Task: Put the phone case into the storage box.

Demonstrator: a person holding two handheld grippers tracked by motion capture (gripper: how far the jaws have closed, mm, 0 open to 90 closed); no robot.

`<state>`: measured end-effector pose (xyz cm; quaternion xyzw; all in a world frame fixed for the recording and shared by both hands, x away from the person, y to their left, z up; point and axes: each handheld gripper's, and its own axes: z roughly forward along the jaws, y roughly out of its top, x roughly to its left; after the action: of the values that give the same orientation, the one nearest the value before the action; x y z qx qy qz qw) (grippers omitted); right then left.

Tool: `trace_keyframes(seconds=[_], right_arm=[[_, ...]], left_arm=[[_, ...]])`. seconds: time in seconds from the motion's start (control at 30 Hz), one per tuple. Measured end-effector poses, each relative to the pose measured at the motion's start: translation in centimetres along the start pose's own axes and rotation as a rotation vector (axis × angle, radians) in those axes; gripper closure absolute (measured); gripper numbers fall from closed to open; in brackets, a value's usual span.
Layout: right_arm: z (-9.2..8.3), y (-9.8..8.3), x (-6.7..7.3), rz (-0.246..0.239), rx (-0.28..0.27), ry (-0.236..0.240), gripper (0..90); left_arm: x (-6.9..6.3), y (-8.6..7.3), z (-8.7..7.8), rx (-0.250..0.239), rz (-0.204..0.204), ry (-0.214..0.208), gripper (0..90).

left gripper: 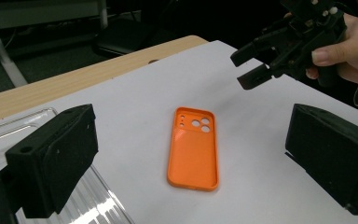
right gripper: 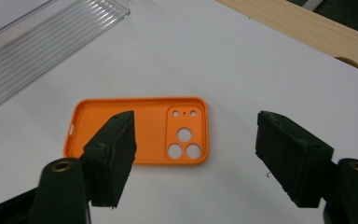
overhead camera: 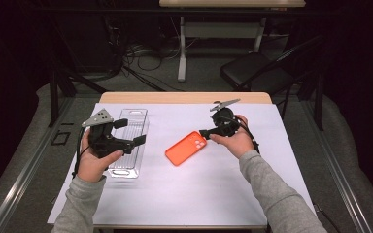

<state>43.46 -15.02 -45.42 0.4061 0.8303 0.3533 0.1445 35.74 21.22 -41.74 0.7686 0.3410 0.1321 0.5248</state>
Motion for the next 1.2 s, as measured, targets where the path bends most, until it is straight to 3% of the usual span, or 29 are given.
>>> trace_keyframes(seconds=[0.13, 0.2, 0.27, 0.37, 0.53, 0.57, 0.87, 1.2], right_arm=[[0.6, 1.1, -0.3, -0.021, 0.02, -0.019, 29.4], [0.9, 1.6, -0.3, -0.057, 0.032, -0.043, 29.4], [1.1, 2.0, -0.4, -0.055, 0.03, -0.046, 31.3], [1.6, 2.4, -0.5, -0.08, 0.066, -0.06, 31.3], [2.2, 2.9, -0.9, -0.049, 0.086, -0.07, 33.4], [2.4, 2.9, -1.2, -0.037, 0.111, -0.068, 33.7], [3.1, 3.4, -2.3, -0.027, 0.139, -0.078, 29.6], [4.5, 3.4, -2.8, -0.025, 0.162, -0.082, 41.2]], left_arm=[[0.0, 0.0, -0.1, -0.001, 0.002, -0.006, 2.6], [0.0, 0.0, -0.1, -0.002, 0.004, -0.003, 2.6], [0.1, 0.0, -0.1, 0.003, 0.005, -0.001, 2.7], [0.1, -0.1, -0.1, 0.007, 0.001, 0.006, 2.7], [0.2, -0.1, -0.3, 0.005, 0.001, 0.008, 2.7], [0.2, -0.1, -0.3, 0.006, 0.001, 0.008, 3.3], [0.5, -0.2, -0.4, 0.011, -0.004, 0.011, 4.6], [0.5, -0.2, -0.5, 0.015, -0.005, 0.013, 5.2]])
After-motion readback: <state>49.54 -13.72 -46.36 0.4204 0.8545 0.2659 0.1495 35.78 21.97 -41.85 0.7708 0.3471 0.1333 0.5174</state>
